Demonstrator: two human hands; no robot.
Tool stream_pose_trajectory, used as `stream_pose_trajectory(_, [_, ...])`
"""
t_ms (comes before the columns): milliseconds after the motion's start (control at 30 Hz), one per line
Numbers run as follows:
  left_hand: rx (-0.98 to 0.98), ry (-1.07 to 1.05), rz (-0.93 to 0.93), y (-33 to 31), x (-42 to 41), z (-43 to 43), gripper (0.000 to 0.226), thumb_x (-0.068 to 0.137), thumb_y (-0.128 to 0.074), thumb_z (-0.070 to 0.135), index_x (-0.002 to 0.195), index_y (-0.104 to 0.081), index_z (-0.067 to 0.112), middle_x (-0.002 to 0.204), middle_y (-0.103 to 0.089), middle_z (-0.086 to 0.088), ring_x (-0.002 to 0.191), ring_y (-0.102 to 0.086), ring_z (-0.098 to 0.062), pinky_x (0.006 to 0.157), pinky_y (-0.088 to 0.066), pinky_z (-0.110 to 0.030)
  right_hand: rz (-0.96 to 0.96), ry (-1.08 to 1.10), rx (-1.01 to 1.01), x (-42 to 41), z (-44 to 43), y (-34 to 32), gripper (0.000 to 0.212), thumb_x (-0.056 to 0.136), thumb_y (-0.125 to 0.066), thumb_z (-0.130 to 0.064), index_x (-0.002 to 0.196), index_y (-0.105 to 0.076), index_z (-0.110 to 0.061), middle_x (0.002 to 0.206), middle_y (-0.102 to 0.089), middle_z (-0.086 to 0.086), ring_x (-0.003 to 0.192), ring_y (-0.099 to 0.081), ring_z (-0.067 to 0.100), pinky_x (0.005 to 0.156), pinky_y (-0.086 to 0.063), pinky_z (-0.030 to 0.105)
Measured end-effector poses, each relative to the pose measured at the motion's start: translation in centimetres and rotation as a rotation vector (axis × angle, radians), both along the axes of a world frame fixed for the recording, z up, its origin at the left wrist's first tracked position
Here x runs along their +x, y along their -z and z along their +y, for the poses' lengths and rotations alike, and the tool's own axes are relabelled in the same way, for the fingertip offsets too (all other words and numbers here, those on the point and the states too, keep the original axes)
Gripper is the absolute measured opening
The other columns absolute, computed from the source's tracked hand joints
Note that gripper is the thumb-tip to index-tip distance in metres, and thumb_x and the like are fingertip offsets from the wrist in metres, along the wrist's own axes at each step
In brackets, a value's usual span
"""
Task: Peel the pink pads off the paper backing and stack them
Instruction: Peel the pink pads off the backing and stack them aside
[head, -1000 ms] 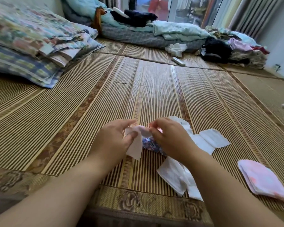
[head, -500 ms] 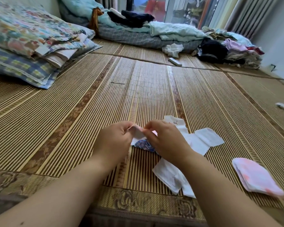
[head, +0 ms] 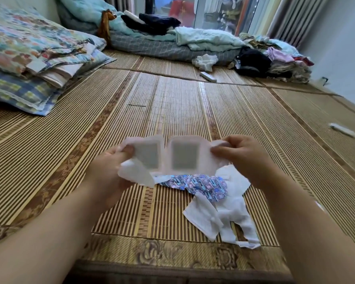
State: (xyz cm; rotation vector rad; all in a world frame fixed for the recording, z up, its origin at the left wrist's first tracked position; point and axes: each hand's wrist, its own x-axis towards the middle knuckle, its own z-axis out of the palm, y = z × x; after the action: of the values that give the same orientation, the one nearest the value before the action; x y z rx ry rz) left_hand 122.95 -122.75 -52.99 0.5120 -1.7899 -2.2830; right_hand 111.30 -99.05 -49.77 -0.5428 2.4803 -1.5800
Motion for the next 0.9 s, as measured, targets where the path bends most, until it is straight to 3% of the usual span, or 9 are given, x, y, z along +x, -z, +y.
stream_pose_trajectory(67, [0.248,0.132,-0.103,0.1,0.1,-0.4,0.032,0.097,-0.045,0.026,0.12,-0.057,0.007,0.089,-0.068,-0.013,0.065,-0.063,-0.021,0.046,-0.054,-0.03,-0.167,-0.004,-0.141,0.1,1.5,-0.8,0.006,0.068,-0.077,-0.008,0.069,-0.07,-0.009,0.068,-0.067,0.008,0.063,-0.064,0.018,0.064,-0.054,0.031])
stream_pose_trajectory(133, [0.351,0.247,-0.2,0.5,0.1,-0.8,0.03,0.097,-0.043,0.024,0.115,-0.06,0.006,0.079,-0.07,-0.014,0.057,-0.064,-0.022,0.044,-0.055,-0.028,-0.292,-0.009,-0.247,0.4,2.8,-1.4,0.008,0.06,-0.077,-0.017,0.063,-0.072,-0.012,0.065,-0.069,0.007,0.059,-0.066,0.016,0.056,-0.056,0.027])
stream_pose_trajectory(233, [0.423,0.415,-0.329,1.0,0.2,-1.0,0.034,0.09,-0.054,0.022,0.113,-0.064,-0.001,0.082,-0.068,-0.018,0.059,-0.065,-0.023,0.048,-0.057,-0.03,-0.389,-0.024,-0.357,0.6,4.2,-2.1,0.011,0.062,-0.072,-0.021,0.064,-0.074,-0.011,0.064,-0.069,0.007,0.055,-0.066,0.015,0.049,-0.054,0.025])
stream_pose_trajectory(400, [0.361,0.58,-0.457,1.5,0.2,-0.9,0.043,0.079,-0.068,0.008,0.121,-0.058,0.007,0.098,-0.068,-0.023,0.064,-0.066,-0.026,0.047,-0.055,-0.03,-0.482,-0.044,-0.466,0.7,6.4,-2.7,0.017,0.073,-0.064,-0.017,0.079,-0.073,-0.004,0.07,-0.071,0.01,0.056,-0.067,0.016,0.049,-0.055,0.023])
stream_pose_trajectory(500, [0.252,0.713,-0.466,1.8,0.2,-0.5,0.062,0.067,-0.067,-0.007,0.125,-0.052,0.009,0.108,-0.064,-0.025,0.083,-0.062,-0.036,0.066,-0.056,-0.043,-0.474,0.01,-0.433,0.5,7.8,-2.5,0.025,0.072,-0.064,-0.018,0.088,-0.065,0.0,0.074,-0.07,0.013,0.059,-0.067,0.017,0.05,-0.056,0.023])
stream_pose_trajectory(633, [0.135,0.732,-0.552,1.9,0.1,-0.1,0.053,0.064,-0.061,-0.014,0.114,-0.061,0.002,0.103,-0.065,-0.029,0.077,-0.064,-0.036,0.061,-0.057,-0.041,-0.498,0.059,-0.386,-0.3,9.7,-1.8,0.049,0.076,-0.063,-0.018,0.115,-0.057,0.011,0.107,-0.063,0.026,0.088,-0.063,0.029,0.069,-0.056,0.03])
stream_pose_trajectory(767, [-0.027,0.681,-0.59,1.7,-0.1,-0.2,0.033,0.073,-0.059,-0.009,0.104,-0.069,0.0,0.098,-0.069,-0.023,0.074,-0.066,-0.029,0.057,-0.055,-0.036,-0.577,0.127,-0.327,-1.2,12.0,-0.6,0.033,0.07,-0.064,-0.009,0.101,-0.065,0.004,0.079,-0.071,0.016,0.064,-0.068,0.021,0.053,-0.057,0.027])
stream_pose_trajectory(900, [-0.004,0.512,-0.573,1.7,-0.3,-0.2,0.023,0.085,-0.059,0.007,0.107,-0.064,0.001,0.089,-0.07,-0.021,0.063,-0.065,-0.027,0.05,-0.054,-0.036,-0.566,0.278,-0.103,-1.5,12.8,1.6,0.034,0.065,-0.071,-0.007,0.096,-0.063,0.005,0.071,-0.073,0.016,0.061,-0.071,0.025,0.049,-0.056,0.029])
